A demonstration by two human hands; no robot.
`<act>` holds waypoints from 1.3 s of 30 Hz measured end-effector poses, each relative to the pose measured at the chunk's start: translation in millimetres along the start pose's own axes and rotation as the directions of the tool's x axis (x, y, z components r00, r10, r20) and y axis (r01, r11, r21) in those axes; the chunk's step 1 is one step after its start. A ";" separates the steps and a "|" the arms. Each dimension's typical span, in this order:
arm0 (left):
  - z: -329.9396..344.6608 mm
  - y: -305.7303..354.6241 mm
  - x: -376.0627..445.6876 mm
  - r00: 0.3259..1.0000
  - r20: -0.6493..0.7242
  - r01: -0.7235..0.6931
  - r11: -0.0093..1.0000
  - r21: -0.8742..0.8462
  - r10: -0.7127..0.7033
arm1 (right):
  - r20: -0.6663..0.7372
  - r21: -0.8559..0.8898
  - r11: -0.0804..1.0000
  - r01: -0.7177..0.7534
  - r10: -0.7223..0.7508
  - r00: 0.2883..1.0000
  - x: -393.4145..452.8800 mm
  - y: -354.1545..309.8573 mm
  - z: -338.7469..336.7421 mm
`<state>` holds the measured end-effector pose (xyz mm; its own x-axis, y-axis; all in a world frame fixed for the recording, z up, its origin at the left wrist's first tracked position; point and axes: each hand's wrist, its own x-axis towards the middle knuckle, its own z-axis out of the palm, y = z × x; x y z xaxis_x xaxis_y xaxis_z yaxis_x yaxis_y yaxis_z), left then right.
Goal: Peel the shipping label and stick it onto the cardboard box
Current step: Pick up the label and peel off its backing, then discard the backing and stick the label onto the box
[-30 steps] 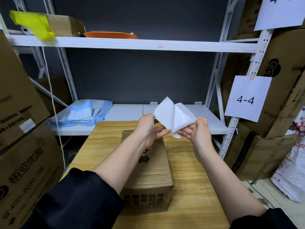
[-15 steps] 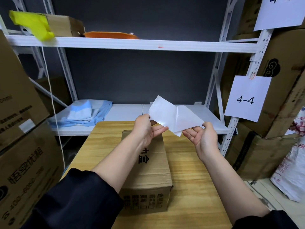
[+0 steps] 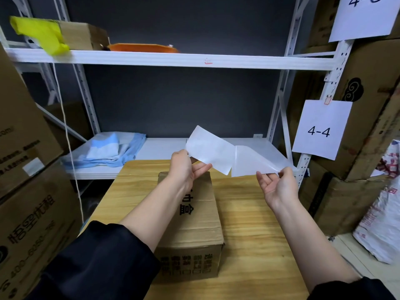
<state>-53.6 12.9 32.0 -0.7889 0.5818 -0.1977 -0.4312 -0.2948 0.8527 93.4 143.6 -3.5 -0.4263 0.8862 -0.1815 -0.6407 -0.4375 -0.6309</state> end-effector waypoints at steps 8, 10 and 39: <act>5.2 -2.4 0.0 0.998 -0.027 -0.060 0.996 0.066 0.061 | -0.105 0.008 0.997 0.074 -0.073 0.992 8.2 -10.6 -11.7; 9.5 -4.5 -3.1 0.998 -0.030 -0.056 0.995 0.087 0.058 | -0.119 -0.013 0.996 0.089 -0.090 0.989 9.8 -12.9 -14.6; 99.7 -117.0 -48.4 0.999 0.046 0.006 0.967 0.255 -0.019 | -0.376 -0.312 0.948 -0.058 -0.067 0.924 20.9 -67.3 -201.2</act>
<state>78.8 94.8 -10.0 -0.7594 0.6219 -0.1911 -0.3105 -0.0882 0.9465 256.1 222.3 -116.6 -0.1112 0.9056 -0.4094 -0.3835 -0.4191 -0.8230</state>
